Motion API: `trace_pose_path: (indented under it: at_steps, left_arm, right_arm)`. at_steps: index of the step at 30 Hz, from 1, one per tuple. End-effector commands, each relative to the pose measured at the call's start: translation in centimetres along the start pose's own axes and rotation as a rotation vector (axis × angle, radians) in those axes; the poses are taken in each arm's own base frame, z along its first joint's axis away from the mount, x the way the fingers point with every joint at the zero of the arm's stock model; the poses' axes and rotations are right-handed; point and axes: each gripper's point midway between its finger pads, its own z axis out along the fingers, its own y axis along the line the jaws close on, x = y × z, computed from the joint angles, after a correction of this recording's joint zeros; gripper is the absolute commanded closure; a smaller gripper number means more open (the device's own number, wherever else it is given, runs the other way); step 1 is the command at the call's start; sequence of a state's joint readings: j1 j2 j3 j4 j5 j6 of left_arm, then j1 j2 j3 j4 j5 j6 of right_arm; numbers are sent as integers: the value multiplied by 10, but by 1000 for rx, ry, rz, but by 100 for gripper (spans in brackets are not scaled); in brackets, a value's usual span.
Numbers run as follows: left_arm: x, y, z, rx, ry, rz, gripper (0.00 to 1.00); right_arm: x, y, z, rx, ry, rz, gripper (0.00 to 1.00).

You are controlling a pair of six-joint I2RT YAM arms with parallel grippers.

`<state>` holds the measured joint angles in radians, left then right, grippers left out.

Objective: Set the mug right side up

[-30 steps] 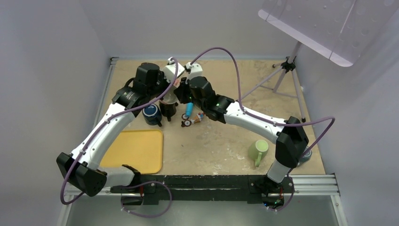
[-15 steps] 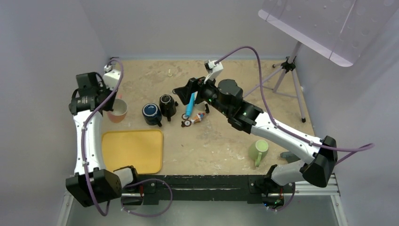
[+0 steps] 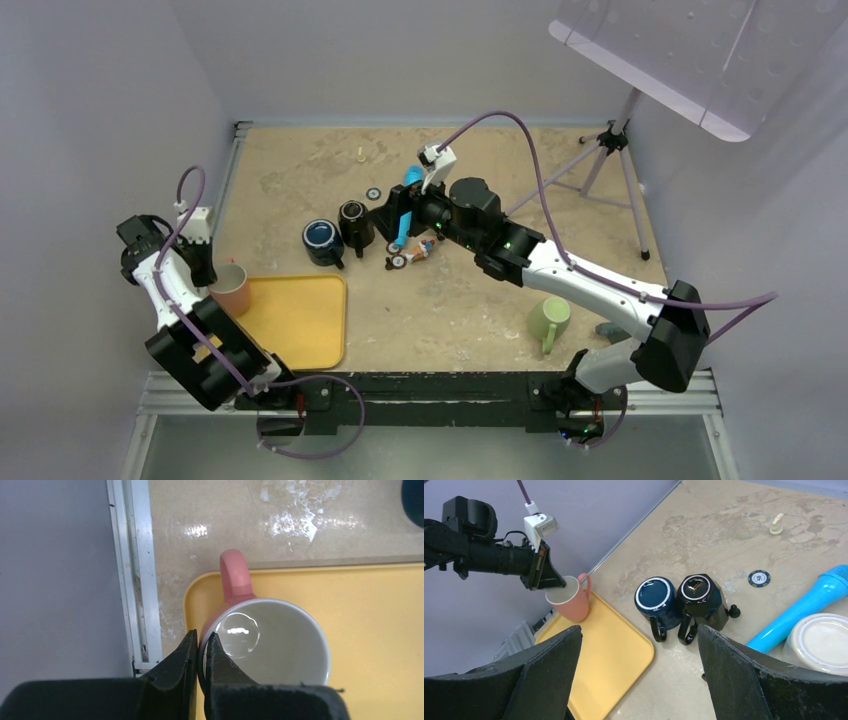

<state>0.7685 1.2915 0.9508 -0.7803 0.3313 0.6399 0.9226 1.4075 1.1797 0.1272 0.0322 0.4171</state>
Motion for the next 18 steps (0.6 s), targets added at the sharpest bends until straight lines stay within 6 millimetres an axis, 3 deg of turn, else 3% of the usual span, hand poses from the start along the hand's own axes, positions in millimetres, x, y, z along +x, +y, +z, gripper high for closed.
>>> trace_pose_path:
  at_steps: [1,7,11,15,18]
  left_arm:
    - [-34,29,8,-56,-185,32,100]
    - [-26,43,14,-47,-234,2,100]
    - [-17,27,21,41,-208,28,98]
    - [-14,25,21,51,-200,15,71]
    - [-15,25,17,42,-203,10,61]
  right_arm:
    - [-24,16,-5,-61,-66,-9,10]
    - [-27,17,-9,-68,-85,-11,11]
    - [-26,19,-7,-77,-79,-15,10]
    - [-5,13,7,-68,-34,-6,10]
    - [31,5,27,-52,49,-14,9]
